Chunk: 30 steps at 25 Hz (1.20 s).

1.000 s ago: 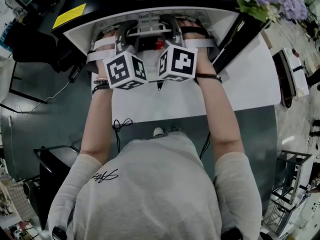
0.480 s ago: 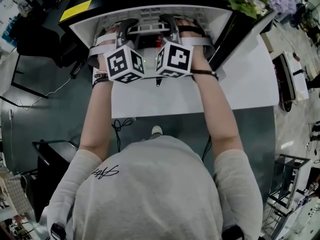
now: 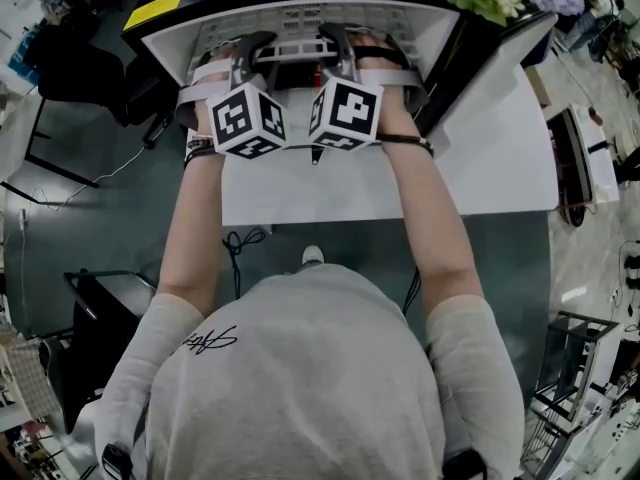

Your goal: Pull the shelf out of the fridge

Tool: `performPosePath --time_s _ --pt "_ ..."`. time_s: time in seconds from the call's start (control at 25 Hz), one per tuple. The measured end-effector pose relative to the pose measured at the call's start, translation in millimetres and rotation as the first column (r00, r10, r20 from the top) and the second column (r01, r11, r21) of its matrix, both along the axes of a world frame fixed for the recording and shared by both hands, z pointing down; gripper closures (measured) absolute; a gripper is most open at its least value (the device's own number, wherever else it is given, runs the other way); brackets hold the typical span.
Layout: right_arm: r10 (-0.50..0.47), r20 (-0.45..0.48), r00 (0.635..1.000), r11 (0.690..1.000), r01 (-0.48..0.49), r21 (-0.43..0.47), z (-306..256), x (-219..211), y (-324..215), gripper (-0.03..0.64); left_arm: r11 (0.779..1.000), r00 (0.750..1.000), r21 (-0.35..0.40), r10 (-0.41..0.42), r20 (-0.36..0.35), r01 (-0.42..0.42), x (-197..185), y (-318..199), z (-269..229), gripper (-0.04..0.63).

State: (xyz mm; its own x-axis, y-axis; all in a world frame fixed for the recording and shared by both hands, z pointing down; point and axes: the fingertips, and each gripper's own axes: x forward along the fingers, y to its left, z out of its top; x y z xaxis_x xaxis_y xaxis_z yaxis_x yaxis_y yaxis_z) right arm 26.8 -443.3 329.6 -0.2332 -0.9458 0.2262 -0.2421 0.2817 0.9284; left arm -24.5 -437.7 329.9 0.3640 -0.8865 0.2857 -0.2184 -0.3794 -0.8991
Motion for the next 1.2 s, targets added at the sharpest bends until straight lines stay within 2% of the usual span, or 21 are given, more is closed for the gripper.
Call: performPosePath --time_s 1.2 --pt "-0.008 0.004 1.000 1.000 0.008 -0.007 -1 -2 28 0.557 1.000 1.000 -0.015 -0.008 -0.002 0.008 -2 27 0 0.540"
